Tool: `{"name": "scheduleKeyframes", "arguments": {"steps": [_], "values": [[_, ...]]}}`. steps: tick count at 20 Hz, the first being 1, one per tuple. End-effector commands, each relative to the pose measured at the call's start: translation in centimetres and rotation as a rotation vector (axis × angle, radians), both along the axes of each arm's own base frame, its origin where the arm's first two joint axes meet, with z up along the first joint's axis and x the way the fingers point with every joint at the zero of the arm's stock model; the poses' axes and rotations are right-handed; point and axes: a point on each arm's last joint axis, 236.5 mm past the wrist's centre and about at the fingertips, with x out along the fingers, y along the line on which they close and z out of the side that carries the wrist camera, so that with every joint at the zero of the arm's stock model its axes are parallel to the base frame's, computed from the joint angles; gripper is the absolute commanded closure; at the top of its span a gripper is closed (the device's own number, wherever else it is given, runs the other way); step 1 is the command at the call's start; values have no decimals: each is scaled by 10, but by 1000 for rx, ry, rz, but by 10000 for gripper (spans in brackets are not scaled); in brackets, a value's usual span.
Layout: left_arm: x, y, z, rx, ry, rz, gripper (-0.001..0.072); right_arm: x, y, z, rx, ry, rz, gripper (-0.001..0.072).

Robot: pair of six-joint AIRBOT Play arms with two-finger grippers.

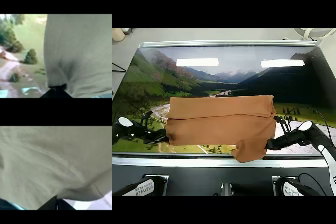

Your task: Fold the shirts.

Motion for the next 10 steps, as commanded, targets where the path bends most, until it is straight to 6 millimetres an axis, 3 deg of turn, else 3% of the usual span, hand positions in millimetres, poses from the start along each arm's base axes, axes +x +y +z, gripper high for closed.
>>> {"name": "scheduleKeyframes", "arguments": {"steps": [1,5,7,10], "values": [[14,3,15,15,-85,-29,683,19,1,23,22,-60,30,691],[45,10,78,78,-309,-36,684,60,3,93,62,-179,92,695],[51,11,91,88,-345,-22,684,91,-6,111,21,-272,45,695],[69,18,94,99,-375,2,684,145,-14,130,7,-413,-51,695]]}}
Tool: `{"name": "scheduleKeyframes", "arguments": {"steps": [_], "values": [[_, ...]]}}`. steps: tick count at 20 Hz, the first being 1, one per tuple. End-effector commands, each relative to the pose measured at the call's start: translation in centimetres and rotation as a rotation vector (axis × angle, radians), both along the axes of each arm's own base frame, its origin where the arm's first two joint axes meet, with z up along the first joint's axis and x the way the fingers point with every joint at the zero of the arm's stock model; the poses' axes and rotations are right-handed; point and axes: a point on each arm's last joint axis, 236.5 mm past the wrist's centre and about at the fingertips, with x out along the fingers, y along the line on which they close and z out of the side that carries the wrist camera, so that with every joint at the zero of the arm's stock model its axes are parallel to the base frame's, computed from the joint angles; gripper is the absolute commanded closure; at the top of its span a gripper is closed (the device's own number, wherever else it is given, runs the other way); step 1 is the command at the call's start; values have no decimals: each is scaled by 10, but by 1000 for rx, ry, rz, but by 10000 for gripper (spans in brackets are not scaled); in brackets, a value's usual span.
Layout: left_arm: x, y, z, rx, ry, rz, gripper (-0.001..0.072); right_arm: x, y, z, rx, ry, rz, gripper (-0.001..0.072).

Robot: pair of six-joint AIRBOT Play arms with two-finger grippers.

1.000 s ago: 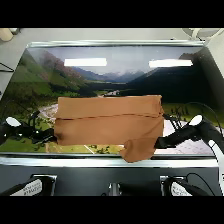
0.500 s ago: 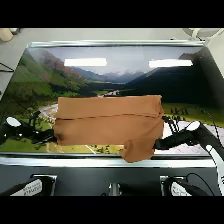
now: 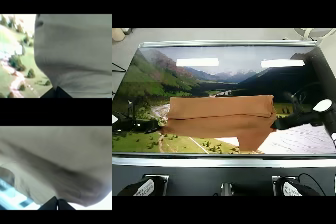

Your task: Fold the shirts.

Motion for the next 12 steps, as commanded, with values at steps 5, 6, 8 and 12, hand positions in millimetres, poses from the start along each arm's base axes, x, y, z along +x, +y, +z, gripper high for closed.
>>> {"name": "scheduleKeyframes", "arguments": {"steps": [5,6,8,12], "values": [[79,17,21,-26,-144,111,684,125,-9,33,102,-240,-216,695],[93,18,22,-48,-160,132,683,139,-9,31,132,-250,-247,695],[123,18,19,-81,-181,155,684,163,-13,22,160,-266,-300,695],[170,11,7,-84,-180,108,683,187,-28,-11,133,-256,-365,694]]}}
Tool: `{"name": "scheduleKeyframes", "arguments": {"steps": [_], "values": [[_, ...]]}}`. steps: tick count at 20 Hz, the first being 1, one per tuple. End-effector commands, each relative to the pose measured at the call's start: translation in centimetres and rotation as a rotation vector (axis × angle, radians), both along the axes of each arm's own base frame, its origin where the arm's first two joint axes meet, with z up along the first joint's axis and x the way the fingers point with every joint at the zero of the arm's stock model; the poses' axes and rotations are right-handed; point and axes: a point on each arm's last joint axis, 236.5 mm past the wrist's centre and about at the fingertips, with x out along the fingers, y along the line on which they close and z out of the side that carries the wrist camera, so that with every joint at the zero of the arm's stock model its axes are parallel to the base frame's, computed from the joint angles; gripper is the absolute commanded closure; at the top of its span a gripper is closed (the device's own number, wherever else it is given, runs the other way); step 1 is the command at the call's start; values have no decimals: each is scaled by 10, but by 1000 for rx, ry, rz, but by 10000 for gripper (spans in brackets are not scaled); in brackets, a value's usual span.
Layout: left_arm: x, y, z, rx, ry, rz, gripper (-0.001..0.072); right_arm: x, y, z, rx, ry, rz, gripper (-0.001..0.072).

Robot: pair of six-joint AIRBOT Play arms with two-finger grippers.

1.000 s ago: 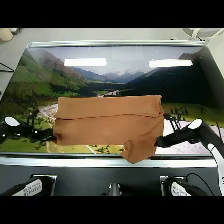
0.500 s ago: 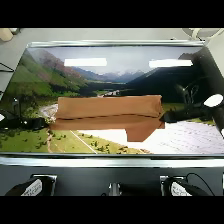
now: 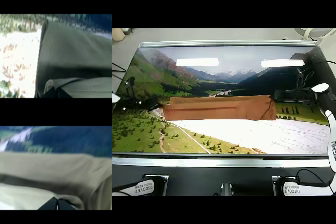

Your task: Fold the shirts.

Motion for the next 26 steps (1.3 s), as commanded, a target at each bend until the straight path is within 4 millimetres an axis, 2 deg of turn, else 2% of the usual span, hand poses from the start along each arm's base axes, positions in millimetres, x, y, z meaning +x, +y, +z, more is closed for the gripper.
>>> {"name": "scheduleKeyframes", "arguments": {"steps": [1,5,7,9,10,11,12,13,14,16,18,19,22,26], "values": [[42,-6,-13,-13,-13,-17,683,26,-14,-27,0,-1,-78,694],[40,-12,-58,-43,89,-28,683,23,-15,-64,7,68,-83,693],[37,-13,-70,-66,131,1,683,22,-13,-75,2,80,-66,692],[35,-14,-74,-89,162,31,662,22,-12,-76,4,79,-61,691],[35,-15,-72,-91,162,29,504,22,-11,-75,13,78,-64,686],[35,-16,-66,-96,165,16,158,21,-8,-70,35,80,-52,580],[37,-14,-56,-99,161,0,17,18,-7,-61,48,78,-8,395],[40,-9,-43,-96,149,-11,18,13,-9,-50,55,74,46,191],[45,-3,-25,-94,126,-17,18,6,-19,-42,39,76,94,67],[53,6,13,-81,63,-26,17,-11,-51,-39,-6,135,118,6],[57,8,51,-55,-18,-30,18,-30,-78,-49,-26,214,94,0],[56,6,66,-45,-49,-35,18,-37,-83,-55,-26,249,91,-2],[47,-9,102,-25,-112,-72,18,-43,-70,-74,43,308,117,-6],[38,-33,127,-15,-155,-128,18,-34,-37,-92,199,352,99,-7]]}}
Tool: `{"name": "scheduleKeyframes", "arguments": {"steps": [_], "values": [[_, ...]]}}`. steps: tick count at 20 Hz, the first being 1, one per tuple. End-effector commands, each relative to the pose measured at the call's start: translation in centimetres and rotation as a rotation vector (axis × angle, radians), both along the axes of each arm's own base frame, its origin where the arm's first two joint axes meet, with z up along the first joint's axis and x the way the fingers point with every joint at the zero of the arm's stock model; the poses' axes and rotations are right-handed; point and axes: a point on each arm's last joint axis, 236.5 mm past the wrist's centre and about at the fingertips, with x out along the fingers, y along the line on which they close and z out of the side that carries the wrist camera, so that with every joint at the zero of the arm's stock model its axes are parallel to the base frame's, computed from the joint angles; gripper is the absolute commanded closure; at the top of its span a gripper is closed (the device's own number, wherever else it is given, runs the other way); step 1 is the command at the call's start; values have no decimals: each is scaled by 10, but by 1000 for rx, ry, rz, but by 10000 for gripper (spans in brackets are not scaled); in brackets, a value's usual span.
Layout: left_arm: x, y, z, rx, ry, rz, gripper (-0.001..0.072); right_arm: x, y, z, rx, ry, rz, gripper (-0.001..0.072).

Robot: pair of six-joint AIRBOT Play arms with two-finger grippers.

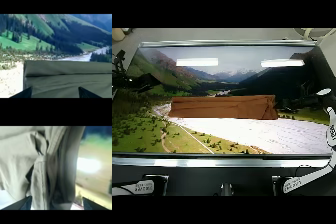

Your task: Fold the shirts.

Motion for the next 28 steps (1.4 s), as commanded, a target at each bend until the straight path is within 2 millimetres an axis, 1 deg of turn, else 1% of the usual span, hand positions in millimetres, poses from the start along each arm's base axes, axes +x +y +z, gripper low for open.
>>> {"name": "scheduleKeyframes", "arguments": {"steps": [1,3,6,7,8,9,10,11,12,13,14,16,17,18,20,22,23,25,28], "values": [[-8,-21,23,10,-40,-49,19,2,28,-13,117,62,-16,-7],[-9,-33,23,9,-40,-74,18,6,49,-17,141,64,3,-7],[-11,-52,21,8,-38,-117,18,23,78,-12,171,23,-6,5],[-11,-60,21,8,-39,-133,18,27,85,-11,175,12,-9,71],[-10,-70,19,7,-40,-151,18,29,91,-12,173,19,-15,228],[-9,-80,17,7,-42,-169,19,29,96,-11,174,21,-13,305],[-8,-92,13,5,-41,-190,27,28,101,-9,177,22,-2,573],[-8,-106,7,2,-35,-214,120,28,102,-1,190,32,-5,691],[-8,-121,-1,0,-26,-240,328,29,103,10,191,11,15,691],[-7,-141,-10,-2,-19,-272,502,32,103,25,188,-19,30,692],[-5,-161,-21,-4,-16,-299,581,35,103,43,181,-57,42,692],[-3,-209,-47,-16,-12,-354,676,40,100,83,149,-148,61,692],[-4,-236,-63,-38,-1,-377,679,39,99,101,128,-183,62,692],[-7,-259,-77,-70,18,-390,679,35,98,114,101,-192,64,692],[-16,-306,-103,-178,110,-389,680,19,94,127,-1,-193,101,692],[-22,-343,-119,-279,176,-397,680,4,97,138,-77,-195,150,692],[-24,-358,-126,-319,202,-399,681,-1,102,148,-83,-209,165,692],[-28,-383,-135,-379,239,-403,681,-7,107,171,-82,-244,154,692],[-38,-415,-148,-454,285,-387,681,-17,109,204,-95,-309,151,692]]}}
